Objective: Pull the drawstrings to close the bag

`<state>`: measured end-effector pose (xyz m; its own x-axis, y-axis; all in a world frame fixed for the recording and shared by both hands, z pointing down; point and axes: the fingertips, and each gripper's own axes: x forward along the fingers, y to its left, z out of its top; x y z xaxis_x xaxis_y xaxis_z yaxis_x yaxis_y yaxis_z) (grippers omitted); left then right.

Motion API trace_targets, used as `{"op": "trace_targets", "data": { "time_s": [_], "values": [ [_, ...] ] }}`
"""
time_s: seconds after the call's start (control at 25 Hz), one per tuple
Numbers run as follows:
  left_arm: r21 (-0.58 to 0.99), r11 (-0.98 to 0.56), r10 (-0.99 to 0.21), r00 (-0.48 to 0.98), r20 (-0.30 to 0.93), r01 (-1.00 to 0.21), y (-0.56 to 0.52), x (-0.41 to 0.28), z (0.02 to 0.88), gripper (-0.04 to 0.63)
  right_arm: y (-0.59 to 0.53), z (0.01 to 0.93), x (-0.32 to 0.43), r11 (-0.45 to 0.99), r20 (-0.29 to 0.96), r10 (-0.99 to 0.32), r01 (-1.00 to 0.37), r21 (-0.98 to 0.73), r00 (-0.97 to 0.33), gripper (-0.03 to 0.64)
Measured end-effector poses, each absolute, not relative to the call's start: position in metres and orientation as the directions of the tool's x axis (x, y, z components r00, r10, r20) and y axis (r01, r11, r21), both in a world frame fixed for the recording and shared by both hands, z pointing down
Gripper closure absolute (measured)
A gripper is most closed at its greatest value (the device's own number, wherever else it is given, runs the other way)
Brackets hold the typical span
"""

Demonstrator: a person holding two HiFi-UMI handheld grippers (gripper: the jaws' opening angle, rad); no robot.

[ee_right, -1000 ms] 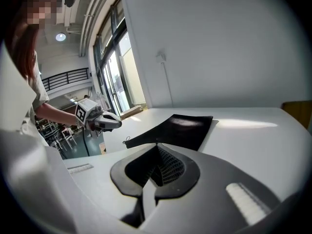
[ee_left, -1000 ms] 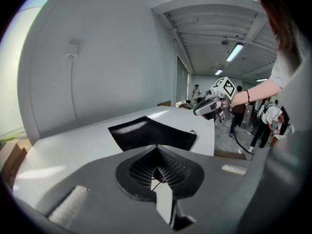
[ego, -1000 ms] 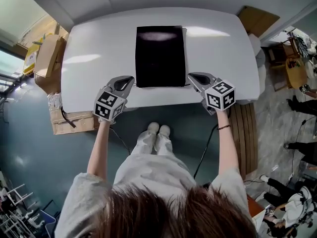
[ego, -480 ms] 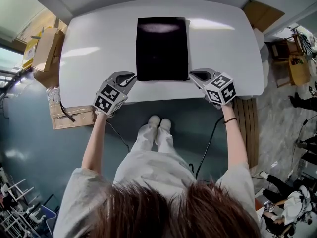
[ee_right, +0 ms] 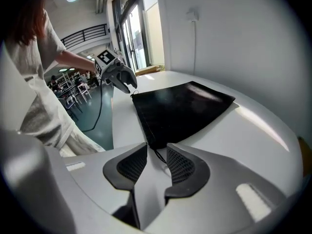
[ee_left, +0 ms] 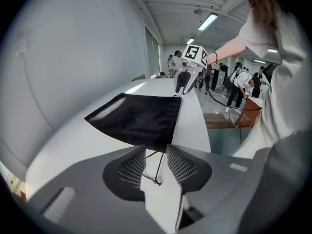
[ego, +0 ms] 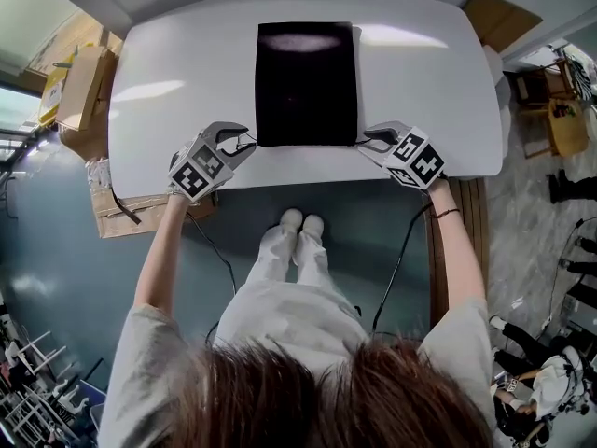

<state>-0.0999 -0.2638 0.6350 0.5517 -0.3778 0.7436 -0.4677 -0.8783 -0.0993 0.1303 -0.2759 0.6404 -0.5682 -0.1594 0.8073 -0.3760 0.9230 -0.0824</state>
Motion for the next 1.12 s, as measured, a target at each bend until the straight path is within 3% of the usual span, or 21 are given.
{"op": "trace_targets", "data": {
  "time_s": [0.48, 0.84, 1.12],
  "values": [
    [-0.077, -0.930, -0.267, 0.518, 0.813, -0.359, -0.264, -0.091, 0.658, 0.437, -0.270, 0.662, 0.130, 0.983, 0.905, -0.057, -0.183, -0.023, -0.421, 0.462],
    [-0.034, -0.935, -0.212, 0.480, 0.851, -0.352, -0.253, -0.098, 0.673, 0.463, -0.273, 0.670, 0.128, 0.987, 0.917, -0.036, -0.155, -0.028, -0.398, 0.490],
    [0.018, -0.940, -0.152, 0.468, 0.871, -0.340, -0.245, -0.093, 0.674, 0.528, -0.270, 0.673, 0.129, 0.988, 0.920, -0.025, -0.150, -0.037, -0.392, 0.518]
  ]
}}
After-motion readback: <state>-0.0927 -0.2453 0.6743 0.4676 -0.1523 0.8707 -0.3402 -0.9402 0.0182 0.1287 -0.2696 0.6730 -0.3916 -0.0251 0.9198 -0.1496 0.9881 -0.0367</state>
